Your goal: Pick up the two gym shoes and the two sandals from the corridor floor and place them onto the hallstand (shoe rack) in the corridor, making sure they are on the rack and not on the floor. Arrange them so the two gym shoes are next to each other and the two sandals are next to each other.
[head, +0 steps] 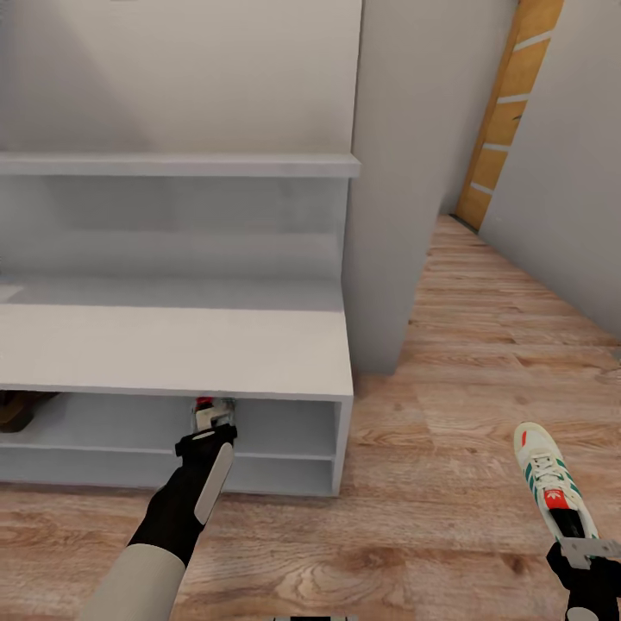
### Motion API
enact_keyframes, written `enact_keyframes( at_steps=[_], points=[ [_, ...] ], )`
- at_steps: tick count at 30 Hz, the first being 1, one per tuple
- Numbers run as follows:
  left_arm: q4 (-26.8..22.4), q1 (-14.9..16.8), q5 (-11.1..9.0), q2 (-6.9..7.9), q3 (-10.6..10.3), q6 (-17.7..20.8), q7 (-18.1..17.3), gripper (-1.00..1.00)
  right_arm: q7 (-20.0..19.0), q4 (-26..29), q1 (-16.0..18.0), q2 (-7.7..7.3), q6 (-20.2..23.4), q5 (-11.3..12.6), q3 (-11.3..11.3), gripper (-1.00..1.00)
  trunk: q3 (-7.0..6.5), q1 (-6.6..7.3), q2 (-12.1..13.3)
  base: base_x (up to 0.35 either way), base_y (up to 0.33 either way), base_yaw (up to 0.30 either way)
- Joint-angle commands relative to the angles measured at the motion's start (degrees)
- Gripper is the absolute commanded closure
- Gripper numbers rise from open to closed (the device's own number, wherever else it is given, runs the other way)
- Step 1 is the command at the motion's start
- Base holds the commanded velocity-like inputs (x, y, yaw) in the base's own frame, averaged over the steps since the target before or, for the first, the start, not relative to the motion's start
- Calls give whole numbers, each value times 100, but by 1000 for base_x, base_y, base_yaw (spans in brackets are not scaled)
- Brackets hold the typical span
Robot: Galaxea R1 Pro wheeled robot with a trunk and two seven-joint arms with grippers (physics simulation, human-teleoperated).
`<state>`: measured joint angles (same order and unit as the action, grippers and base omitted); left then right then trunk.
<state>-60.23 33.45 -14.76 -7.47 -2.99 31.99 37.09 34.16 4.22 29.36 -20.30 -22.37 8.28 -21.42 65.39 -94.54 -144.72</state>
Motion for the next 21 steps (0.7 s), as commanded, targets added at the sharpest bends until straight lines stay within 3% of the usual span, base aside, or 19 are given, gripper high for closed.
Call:
enact_keyframes(
  at_steps=[1, 11, 21],
  points=[
    [0, 1, 0, 0, 0, 0, 0, -100, 3, 0, 0, 0, -5, 7, 2, 100, 0, 0, 0, -271, 0, 0],
    [2, 2, 0, 0, -2, 0, 0, -100, 2, 0, 0, 0, -5, 7, 2, 100, 0, 0, 0, -308, 0, 0],
    [2, 1, 0, 0, 0, 0, 0, -100, 0, 5, -1, 0, -20, -1, -2, 100, 0, 0, 0, -133, 0, 0]
  ],
)
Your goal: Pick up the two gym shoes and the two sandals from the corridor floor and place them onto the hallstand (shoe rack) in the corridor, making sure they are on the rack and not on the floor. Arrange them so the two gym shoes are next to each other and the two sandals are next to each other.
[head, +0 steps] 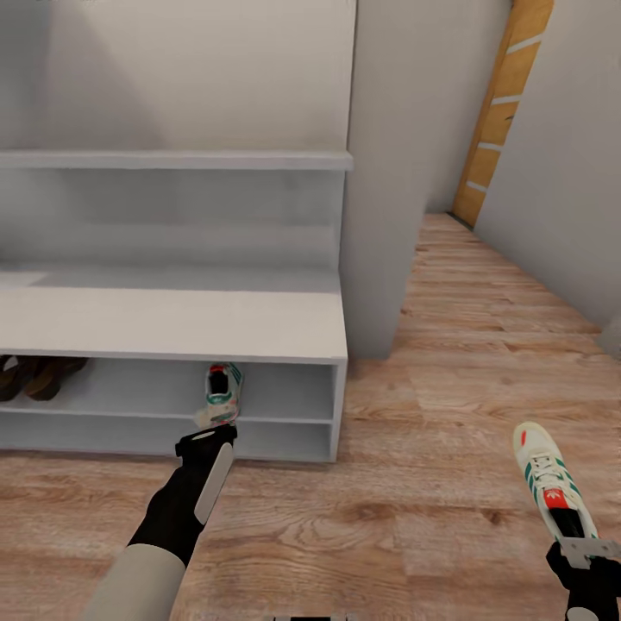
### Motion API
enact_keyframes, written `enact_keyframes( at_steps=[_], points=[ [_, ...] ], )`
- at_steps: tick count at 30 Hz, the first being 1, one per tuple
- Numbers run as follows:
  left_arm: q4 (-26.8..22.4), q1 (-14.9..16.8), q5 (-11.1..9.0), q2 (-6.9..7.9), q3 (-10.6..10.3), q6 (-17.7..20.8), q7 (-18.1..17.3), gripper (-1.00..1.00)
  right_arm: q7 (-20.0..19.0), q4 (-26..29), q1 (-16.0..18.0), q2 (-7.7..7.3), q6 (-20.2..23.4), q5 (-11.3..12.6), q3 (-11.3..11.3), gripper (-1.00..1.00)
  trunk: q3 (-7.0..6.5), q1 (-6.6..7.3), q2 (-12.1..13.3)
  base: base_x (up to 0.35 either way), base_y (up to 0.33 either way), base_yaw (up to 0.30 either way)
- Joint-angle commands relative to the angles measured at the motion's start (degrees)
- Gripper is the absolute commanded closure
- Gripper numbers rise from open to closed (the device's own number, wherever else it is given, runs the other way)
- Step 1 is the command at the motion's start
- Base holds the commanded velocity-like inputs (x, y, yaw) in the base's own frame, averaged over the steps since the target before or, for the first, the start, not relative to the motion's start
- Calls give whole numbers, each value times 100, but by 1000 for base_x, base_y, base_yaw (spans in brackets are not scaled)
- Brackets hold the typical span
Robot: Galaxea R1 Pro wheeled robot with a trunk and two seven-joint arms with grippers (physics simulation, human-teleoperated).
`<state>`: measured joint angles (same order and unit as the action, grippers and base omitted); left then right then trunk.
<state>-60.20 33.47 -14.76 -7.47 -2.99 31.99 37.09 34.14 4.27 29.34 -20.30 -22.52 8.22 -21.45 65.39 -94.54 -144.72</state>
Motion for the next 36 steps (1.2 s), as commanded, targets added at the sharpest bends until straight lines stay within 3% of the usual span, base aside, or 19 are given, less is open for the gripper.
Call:
enact_keyframes(
  at_steps=[1, 10, 15, 16, 17, 18, 19, 20, 25, 26, 27, 29, 34, 36],
  points=[
    [0, -1, 0, 0, 0, 0, 0, -100, 3, -1, 0, 0, -5, 5, 1, 100, 0, 0, 0, -254, 0, 0],
    [34, 0, 3, 2, 2, -49, 0, -100, -2, 2, 1, 10, -14, 4, 0, 100, 0, 0, 0, -135, 0, 0],
    [585, 1, 7, 57, 1, -812, -126, -100, -10, 5, 1, 22, -15, 10, 0, 100, 0, 0, 0, -19, 0, 0],
    [756, 0, 7, 81, 1, -1064, -229, -100, -10, 7, 1, 23, -15, 10, 0, 100, 0, 0, 0, -7, 0, 0],
    [1138, 0, 8, 133, -4, -1638, -560, -100, -11, 9, 1, 24, -15, 11, -2, 100, 0, 0, 0, -6, 0, 0],
    [1550, -1, 13, 167, -9, -2227, -1034, -100, -12, 10, 0, 28, -15, 12, -4, 100, 0, 0, 0, -4, 0, 0],
    [1763, 0, 17, 179, -11, -2499, -1299, -100, -12, 11, 0, 31, -15, 12, -5, 100, 0, 0, 0, -3, 0, 0],
    [2185, 1, 24, 212, -13, -2966, -1855, -100, -14, 13, 1, 38, -15, 12, -6, 100, 0, 0, 0, -2, 0, 0],
    [2844, 0, 30, 365, -16, -3869, -2798, -100, -19, 34, 1, 70, -29, 18, -8, 100, 0, 0, 0, -26, 18, 0],
    [2844, 0, 30, 365, -16, -3869, -2798, -100, -19, 34, 1, 70, -29, 18, -8, 100, 0, 0, 0, -78, 62, 0],
    [3001, 0, 32, 446, -13, -4113, -2968, -100, -20, 41, 1, 121, -37, 20, -8, 100, 0, 0, 0, -163, 150, 0],
    [3184, -2, 30, 580, -11, -4246, -3055, -100, -21, 47, 1, 216, -43, 21, -8, 100, 0, 0, 0, -194, 182, 0],
    [3416, -2, 21, 827, -9, -4363, -3127, -100, -21, 55, 1, 459, -49, 22, -9, 100, 0, 0, 0, -225, 227, 0],
    [3436, -1, 20, 860, -9, -4375, -3134, -100, -20, 55, 1, 499, -49, 22, -9, 100, 0, 0, 0, -193, 275, 0]
  ],
)
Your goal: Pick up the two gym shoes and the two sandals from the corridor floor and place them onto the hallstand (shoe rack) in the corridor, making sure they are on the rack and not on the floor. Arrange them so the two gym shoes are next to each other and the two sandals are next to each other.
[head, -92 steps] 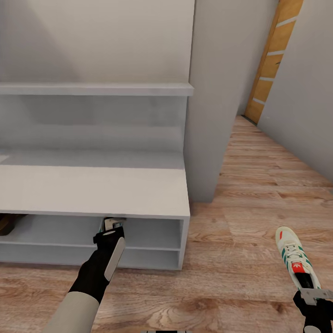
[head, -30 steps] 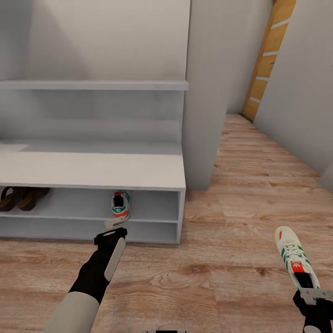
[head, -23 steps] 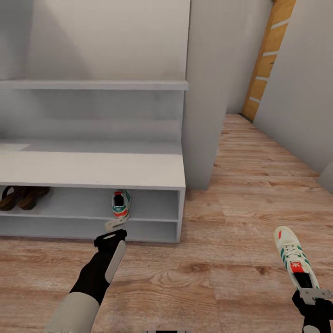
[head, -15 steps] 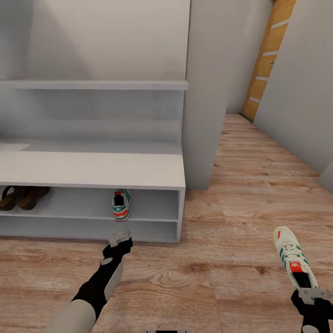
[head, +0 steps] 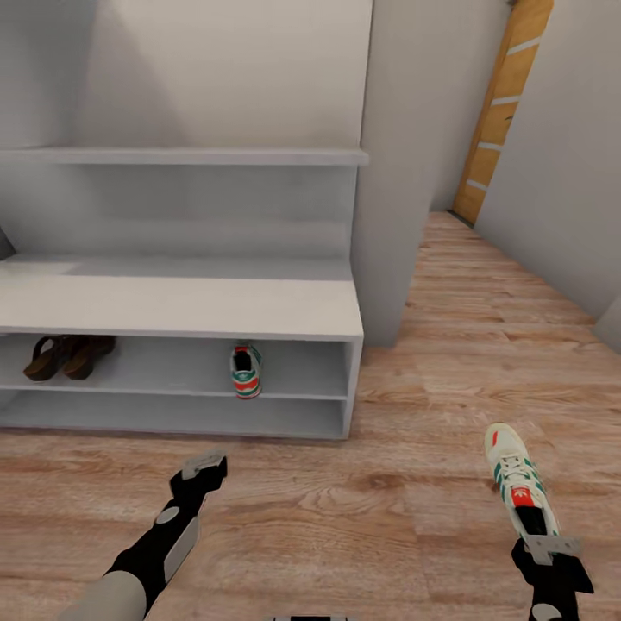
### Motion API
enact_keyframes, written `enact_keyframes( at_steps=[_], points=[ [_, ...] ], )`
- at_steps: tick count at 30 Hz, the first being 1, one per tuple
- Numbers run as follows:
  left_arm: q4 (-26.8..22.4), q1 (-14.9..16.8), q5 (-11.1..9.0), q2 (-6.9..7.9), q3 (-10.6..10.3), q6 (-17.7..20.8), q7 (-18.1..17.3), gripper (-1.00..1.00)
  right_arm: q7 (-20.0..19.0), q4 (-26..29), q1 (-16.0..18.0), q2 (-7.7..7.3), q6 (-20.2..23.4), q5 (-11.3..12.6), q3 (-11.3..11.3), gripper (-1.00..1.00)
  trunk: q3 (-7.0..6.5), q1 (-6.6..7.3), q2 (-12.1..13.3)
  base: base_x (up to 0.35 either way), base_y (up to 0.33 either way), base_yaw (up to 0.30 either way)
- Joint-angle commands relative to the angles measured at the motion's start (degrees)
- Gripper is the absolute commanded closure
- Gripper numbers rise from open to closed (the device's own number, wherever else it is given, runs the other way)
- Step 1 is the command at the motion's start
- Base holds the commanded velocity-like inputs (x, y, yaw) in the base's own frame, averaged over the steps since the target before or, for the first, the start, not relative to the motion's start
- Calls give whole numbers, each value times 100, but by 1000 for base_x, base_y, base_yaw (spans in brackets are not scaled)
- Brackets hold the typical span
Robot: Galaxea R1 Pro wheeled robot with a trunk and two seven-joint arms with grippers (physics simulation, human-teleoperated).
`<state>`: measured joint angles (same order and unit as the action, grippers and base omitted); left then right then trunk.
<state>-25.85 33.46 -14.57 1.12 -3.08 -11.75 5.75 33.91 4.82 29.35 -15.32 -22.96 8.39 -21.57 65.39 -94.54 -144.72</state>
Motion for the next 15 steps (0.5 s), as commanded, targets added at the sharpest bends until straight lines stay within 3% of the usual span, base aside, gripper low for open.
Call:
enact_keyframes(
  at_steps=[1, 6, 9, 11, 15],
  points=[
    [13, 1, -1, 20, 0, -9, -5, -100, 2, 1, 0, 36, -6, 5, 4, 100, 0, 0, 0, -168, 295, 0],
    [31, 0, -2, 47, 0, -22, -6, -100, -99, 62, 0, 167, -7, 9, 6, 100, 0, 0, 0, -117, 312, 0],
    [53, 0, -2, 54, 6, -27, -10, -100, -495, 121, 0, 432, -7, 12, 11, 100, 0, 0, 0, 51, 330, 0],
    [58, 0, -2, 56, 7, -27, -11, -100, -566, 126, 0, 473, -7, 13, 11, 100, 0, 0, 0, 115, 328, 0],
    [82, 0, -2, 66, 8, -29, -12, -100, -973, 142, 0, 784, -7, 13, 12, 100, 0, 0, 0, 148, 330, 0]
  ],
)
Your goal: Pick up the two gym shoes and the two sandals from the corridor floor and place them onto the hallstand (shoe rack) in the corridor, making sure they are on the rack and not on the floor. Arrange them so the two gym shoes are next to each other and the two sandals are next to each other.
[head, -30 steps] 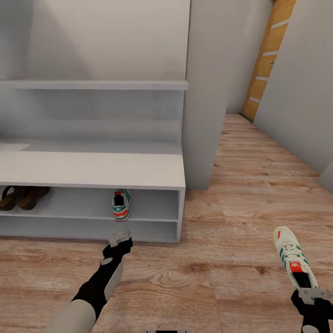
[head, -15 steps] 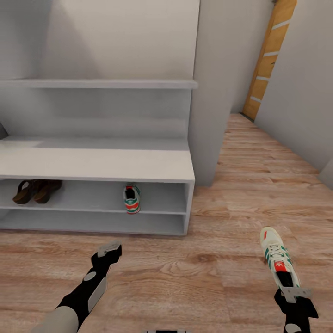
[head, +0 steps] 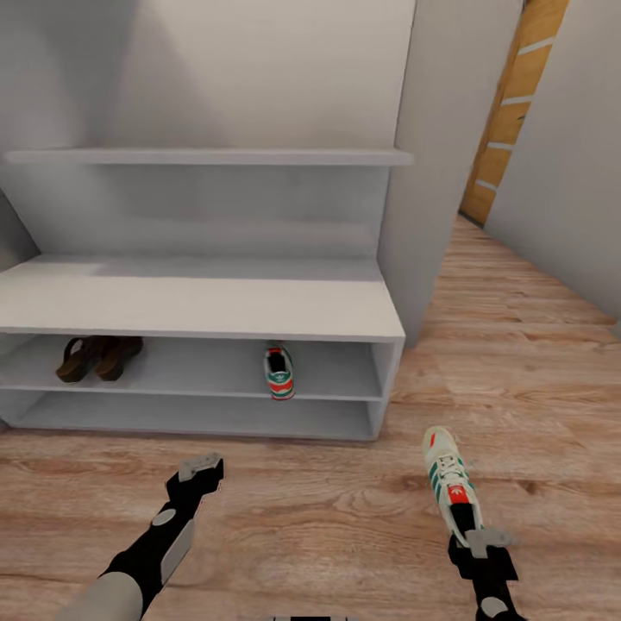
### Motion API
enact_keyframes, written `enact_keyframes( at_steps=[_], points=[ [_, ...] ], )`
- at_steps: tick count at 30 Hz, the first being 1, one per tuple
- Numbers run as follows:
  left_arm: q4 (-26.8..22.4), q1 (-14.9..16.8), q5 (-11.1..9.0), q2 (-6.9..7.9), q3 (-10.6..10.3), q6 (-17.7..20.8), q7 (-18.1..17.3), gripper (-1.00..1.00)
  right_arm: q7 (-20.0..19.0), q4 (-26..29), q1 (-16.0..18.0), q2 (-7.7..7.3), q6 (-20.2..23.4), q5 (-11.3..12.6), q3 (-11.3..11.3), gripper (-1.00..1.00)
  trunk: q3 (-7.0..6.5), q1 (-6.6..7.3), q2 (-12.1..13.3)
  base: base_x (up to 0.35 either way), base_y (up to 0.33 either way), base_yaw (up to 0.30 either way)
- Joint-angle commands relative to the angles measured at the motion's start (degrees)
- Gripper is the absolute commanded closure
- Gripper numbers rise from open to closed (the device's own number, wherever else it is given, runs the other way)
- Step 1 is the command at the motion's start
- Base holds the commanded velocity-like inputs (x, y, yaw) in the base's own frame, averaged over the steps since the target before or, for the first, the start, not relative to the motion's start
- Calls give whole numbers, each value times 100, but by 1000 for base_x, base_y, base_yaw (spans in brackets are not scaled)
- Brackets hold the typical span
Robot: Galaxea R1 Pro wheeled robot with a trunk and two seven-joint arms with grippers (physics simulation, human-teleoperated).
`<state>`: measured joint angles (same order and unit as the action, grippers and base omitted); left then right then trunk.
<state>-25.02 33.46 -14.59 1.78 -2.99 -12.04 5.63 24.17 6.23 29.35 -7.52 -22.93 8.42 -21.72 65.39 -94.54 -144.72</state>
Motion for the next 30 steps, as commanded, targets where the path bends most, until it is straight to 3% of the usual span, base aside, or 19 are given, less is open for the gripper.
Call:
enact_keyframes(
  at_steps=[1, 2, 5, 6, 30],
  points=[
    [1, 0, 0, 9, 0, -2, 0, -100, -24, 1, 1, 48, -10, 10, 28, 100, 0, 0, 0, 142, 338, 0],
    [4, 1, -3, 112, 0, -35, 0, -100, -87, 1, 1, 206, -10, 10, 28, 100, 0, 0, 0, 79, 345, 0],
    [5, -1, -7, 201, 0, -61, -5, -100, -113, 1, 1, 346, -10, 10, 28, 100, 0, 0, 0, 45, 347, 0],
    [6, -2, -8, 258, 1, -80, -8, -100, -129, 1, 0, 457, -10, 15, 34, 100, 0, 0, 0, -179, 315, 0],
    [6, 1, -16, 267, 1, -88, -9, -100, -132, 1, 1, 496, -10, 19, 37, 100, 0, 0, 0, -247, 268, 0]
  ],
)
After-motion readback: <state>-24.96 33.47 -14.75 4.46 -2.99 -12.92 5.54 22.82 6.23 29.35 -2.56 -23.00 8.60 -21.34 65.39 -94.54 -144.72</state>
